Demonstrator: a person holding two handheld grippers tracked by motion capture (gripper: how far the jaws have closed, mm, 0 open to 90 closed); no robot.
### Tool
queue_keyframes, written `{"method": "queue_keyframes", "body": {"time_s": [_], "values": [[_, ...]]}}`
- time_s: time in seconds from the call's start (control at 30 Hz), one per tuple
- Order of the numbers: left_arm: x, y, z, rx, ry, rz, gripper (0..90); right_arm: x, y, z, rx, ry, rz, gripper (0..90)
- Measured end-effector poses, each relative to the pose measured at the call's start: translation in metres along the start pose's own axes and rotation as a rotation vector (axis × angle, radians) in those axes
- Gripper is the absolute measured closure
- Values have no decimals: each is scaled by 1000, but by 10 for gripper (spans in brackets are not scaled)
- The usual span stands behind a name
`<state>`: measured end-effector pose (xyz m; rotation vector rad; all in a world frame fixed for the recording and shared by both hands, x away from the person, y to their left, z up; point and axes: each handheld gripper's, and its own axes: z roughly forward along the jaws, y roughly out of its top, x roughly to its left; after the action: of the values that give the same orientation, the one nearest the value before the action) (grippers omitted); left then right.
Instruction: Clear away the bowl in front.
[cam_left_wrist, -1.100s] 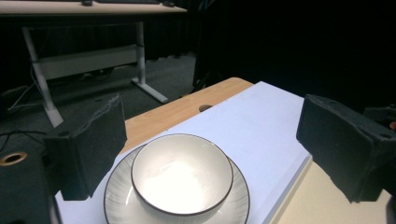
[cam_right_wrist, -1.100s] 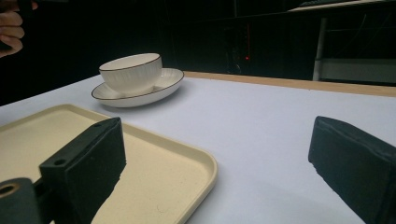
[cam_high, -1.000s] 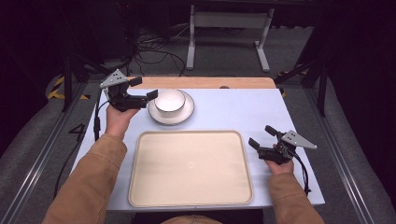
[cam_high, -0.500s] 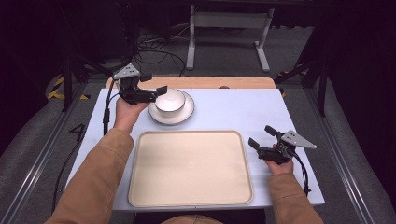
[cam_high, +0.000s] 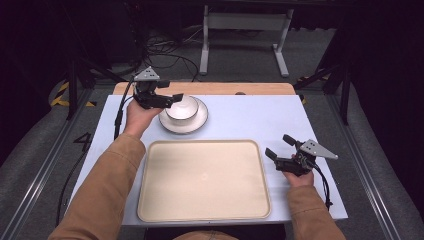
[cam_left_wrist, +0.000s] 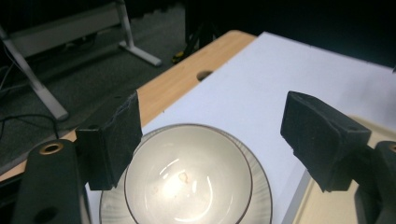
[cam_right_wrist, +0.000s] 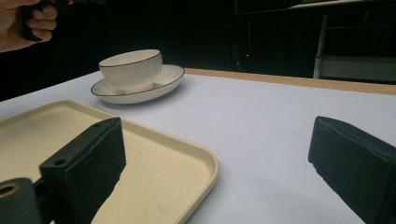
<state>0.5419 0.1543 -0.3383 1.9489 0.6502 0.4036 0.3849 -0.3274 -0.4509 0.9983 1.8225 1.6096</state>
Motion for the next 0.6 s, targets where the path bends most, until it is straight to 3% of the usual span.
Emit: {"method": "queue_keyframes", "body": {"time_s": [0.07,0.13,0.2,0.3,0.6], "values": [[-2,1,6,57,-28,42,262,0,0,0,1,3,-2,42],[-5,1,10,90,-26,70,275,0,0,0,-1,6,-1,42],[-5,0,13,103,-65,68,317,0,0,0,-2,10,-4,42],[-7,-1,20,159,-82,74,332,1,0,1,2,13,-6,42],[-13,-6,34,284,-63,157,422,2,0,2,10,25,-9,42]]}}
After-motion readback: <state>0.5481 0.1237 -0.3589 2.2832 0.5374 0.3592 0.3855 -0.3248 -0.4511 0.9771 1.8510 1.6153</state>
